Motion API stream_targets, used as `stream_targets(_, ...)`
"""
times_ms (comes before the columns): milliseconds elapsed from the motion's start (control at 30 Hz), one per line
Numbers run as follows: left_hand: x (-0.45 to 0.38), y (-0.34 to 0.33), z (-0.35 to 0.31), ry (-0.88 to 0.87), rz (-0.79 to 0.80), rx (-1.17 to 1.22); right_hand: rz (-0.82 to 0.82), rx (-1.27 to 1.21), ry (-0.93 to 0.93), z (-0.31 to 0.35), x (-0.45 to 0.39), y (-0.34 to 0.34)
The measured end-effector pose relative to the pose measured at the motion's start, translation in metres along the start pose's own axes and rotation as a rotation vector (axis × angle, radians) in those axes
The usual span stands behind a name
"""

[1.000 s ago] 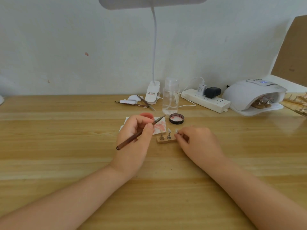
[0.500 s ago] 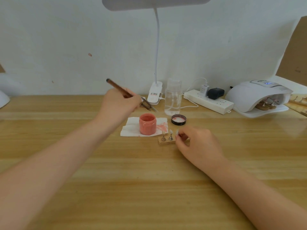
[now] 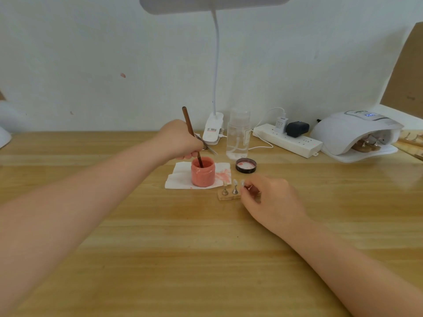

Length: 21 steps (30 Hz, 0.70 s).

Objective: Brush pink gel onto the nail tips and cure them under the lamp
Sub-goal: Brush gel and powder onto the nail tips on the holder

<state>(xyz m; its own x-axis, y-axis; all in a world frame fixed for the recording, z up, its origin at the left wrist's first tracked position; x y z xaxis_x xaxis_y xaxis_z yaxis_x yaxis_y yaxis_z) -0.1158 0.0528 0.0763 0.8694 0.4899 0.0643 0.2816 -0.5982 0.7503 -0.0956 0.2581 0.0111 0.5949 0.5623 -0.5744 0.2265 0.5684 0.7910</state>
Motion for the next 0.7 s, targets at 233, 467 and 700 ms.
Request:
stream_targets(233, -0.005, 0.0, 0.007, 0.051, 0.012, 0.117, -0.007, -0.023, 0.004, -0.001, 0.0, -0.001)
stream_targets(467, -0.01, 0.015, 0.037, 0.305, 0.108, 0.598, -0.025, -0.058, 0.005, -0.001, 0.001, 0.0)
stream_targets(700, -0.01, 0.009, 0.068, 0.443, 0.207, 0.73, -0.014, -0.081, -0.023, -0.001, 0.001, 0.0)
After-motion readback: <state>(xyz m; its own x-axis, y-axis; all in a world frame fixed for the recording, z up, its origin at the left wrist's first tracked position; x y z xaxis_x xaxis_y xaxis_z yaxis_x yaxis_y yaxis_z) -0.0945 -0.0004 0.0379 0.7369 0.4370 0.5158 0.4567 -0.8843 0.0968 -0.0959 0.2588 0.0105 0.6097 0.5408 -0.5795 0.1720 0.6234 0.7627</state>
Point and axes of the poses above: each hand's wrist, its own x-axis away from the middle knuckle, its own y-axis out of the back of the hand, z = x × y, the point moved 5 cm from there along -x, towards the middle knuckle, and after that the axes turned 13 degrees about y, right-handed, at the moved point
